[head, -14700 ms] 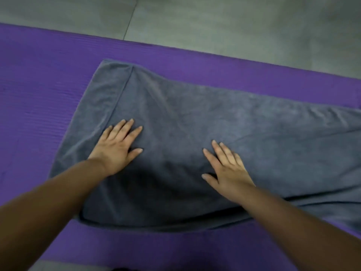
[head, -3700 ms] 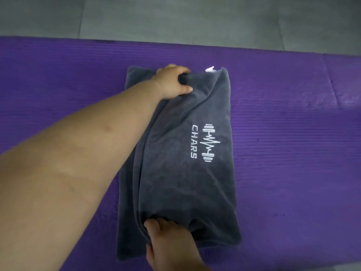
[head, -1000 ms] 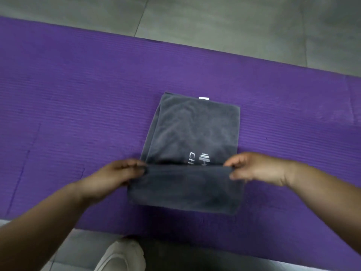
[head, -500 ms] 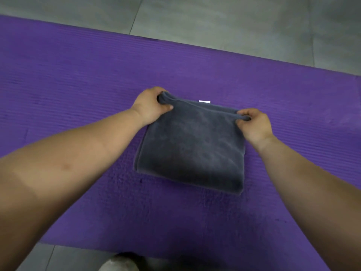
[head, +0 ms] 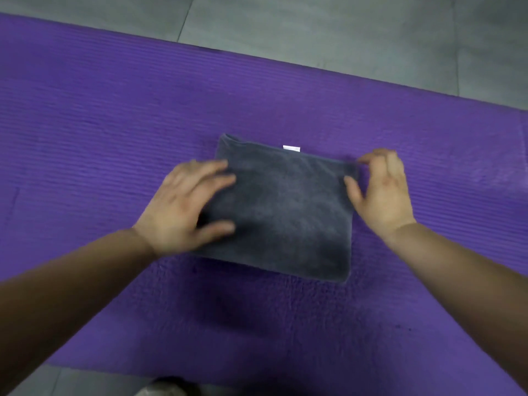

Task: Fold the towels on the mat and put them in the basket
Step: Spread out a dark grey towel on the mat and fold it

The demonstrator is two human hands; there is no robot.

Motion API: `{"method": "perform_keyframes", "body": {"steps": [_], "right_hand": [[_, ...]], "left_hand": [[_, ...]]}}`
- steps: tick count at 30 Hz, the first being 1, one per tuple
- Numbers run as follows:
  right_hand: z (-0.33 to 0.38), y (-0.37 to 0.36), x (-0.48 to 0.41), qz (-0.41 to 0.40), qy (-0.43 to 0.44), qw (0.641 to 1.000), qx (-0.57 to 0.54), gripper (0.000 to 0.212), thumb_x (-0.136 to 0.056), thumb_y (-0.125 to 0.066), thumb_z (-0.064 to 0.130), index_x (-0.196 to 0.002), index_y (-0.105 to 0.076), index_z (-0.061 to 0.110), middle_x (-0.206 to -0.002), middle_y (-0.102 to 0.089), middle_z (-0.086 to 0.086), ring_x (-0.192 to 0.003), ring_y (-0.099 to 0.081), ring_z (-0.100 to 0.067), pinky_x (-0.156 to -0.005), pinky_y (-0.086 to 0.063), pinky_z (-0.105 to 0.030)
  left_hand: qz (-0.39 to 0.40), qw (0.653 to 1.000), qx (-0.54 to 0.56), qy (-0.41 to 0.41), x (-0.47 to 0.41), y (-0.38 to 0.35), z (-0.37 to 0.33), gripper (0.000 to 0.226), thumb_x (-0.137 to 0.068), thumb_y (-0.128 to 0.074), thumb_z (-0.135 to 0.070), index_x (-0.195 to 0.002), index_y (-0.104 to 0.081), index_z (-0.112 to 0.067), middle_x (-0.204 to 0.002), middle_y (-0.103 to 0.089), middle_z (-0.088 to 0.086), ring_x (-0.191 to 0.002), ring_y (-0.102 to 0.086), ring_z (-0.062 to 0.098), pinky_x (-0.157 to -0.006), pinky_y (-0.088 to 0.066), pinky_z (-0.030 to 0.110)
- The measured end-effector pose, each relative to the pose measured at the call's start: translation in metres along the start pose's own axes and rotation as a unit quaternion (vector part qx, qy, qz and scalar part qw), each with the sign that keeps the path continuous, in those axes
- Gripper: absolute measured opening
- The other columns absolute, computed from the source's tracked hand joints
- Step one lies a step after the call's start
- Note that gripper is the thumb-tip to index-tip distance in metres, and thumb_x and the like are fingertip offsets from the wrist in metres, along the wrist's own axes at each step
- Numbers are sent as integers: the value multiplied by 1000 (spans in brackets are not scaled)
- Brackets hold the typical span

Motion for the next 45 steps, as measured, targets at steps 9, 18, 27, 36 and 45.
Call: {"method": "perform_keyframes", "body": {"steps": [9,18,27,36,45], "right_hand": [[32,-27,116,251,232,931,128,96,-44,-66,68,-117,-43,10,-114,-64,-13,-117,-48,-26,-109,-11,-27],[41,-14,97,233,192,949,85,46,-58,-37,34,-79,-72,11,-84,-73,-4,-75,-72,-17,-65,-56,-32],[41,24,149,153,120,977,-83,30,-65,-41,20,-95,-44,14,-79,-66,-10,-80,-49,-13,-71,-40,-19],[31,18,95,114,-86,988,-49,66,-74,-28,37,-119,-52,-4,-112,-62,-22,-77,-65,-42,-61,-51,-43],[11,-27,53,237,-174,955,49,34,-93,-41,17,-126,-50,11,-128,-43,-12,-116,-45,-31,-93,-36,-35]], "left_hand": [[180,974,-129,-45,46,-31,13,93,-43,-74,-44,-123,-41,-12,-118,-64,14,-131,-27,20,-114,4,25],[140,983,-111,-41,50,-21,-3,46,-67,-40,-36,-109,-45,-18,-102,-71,9,-110,-41,20,-114,2,23],[86,994,56,44,116,-10,-44,41,-94,-26,-50,-106,-49,-18,-92,-72,11,-113,-45,2,-108,-11,11],[-17,944,104,312,76,-1,-13,59,-73,-31,-53,-82,-52,1,-71,-61,28,-77,-58,47,-69,-39,40],[100,907,-37,407,39,-20,27,39,-94,-38,-42,-109,-52,-9,-99,-67,18,-104,-59,31,-94,-24,33]]}}
Point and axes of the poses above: each hand's wrist, its own x-axis away from the middle knuckle, its own y-axis out of the back of the hand, z = x × y, the point moved 8 cm from there along -x, towards the middle knuckle
